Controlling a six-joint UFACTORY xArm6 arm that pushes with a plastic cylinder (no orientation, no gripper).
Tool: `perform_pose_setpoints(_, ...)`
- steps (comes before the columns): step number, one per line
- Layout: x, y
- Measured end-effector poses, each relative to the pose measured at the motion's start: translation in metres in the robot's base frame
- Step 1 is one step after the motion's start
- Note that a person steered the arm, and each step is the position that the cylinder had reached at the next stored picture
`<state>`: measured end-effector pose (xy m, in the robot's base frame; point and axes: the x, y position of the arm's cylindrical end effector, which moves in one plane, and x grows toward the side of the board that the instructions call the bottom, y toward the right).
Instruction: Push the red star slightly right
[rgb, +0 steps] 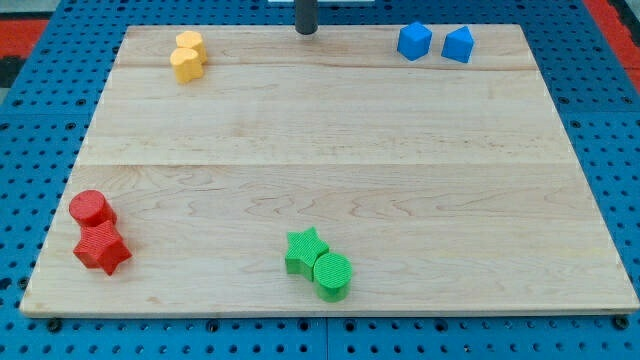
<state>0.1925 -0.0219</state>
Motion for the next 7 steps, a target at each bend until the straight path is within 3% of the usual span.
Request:
perform_pose_setpoints(2,0.002,0.017)
perform_pose_setpoints(5,0.2,-0.017)
perform_pose_setpoints(6,0.24,-0.061)
perform_pose_setpoints(7,0.239,-0.125)
